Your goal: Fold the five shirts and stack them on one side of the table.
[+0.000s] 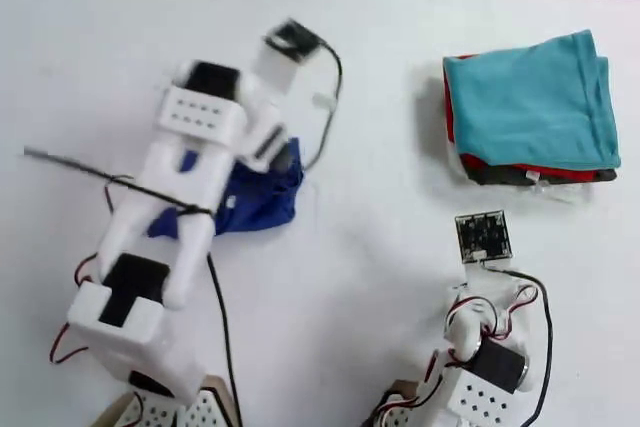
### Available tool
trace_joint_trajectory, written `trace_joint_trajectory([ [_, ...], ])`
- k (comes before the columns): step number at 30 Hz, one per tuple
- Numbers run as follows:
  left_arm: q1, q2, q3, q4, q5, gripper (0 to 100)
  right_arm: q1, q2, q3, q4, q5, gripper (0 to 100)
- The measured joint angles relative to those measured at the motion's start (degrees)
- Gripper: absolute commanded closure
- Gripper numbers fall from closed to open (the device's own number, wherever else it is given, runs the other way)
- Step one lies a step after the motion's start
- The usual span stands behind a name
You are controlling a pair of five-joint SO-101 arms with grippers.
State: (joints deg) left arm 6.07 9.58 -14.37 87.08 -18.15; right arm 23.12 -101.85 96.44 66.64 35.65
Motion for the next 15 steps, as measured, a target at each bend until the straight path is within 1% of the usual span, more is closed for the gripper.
trace_joint_trajectory([
  [2, -3.25, 0.0, -5.36, 2.9, 0.0, 83, 0.0, 0.0, 0.0, 0.0, 0.0, 97.7],
  [3, -5.27, 0.0, -7.56, 4.31, 0.0, 88, 0.0, 0.0, 0.0, 0.0, 0.0, 97.7],
  [4, -7.3, 0.0, -9.05, 5.54, 0.0, 96, 0.0, 0.0, 0.0, 0.0, 0.0, 97.7],
  [5, -9.32, 0.0, -9.85, 6.42, 0.0, 99, 0.0, 0.0, 0.0, 0.0, 0.0, 97.7],
  [6, -11.25, 0.0, -10.02, 7.3, 0.0, 96, 0.0, 0.0, 0.0, 0.0, 0.0, 97.7],
  [8, -15.12, 0.0, -9.76, 8.35, 0.0, 98, -0.79, 0.0, 0.0, 0.0, 0.0, 97.7],
  [10, -18.9, -0.09, -8.44, 9.41, -2.29, 97, -2.46, 0.0, 0.0, -0.09, 0.0, 97.8],
  [12, -22.59, -0.09, -7.65, 10.55, -5.54, 97, -5.54, 0.0, 0.0, -1.67, 0.0, 97.8],
  [15, -29.89, -0.88, -7.3, 11.96, -8.09, 97, -11.6, 0.0, 0.0, -3.16, 0.0, 97.8],
])
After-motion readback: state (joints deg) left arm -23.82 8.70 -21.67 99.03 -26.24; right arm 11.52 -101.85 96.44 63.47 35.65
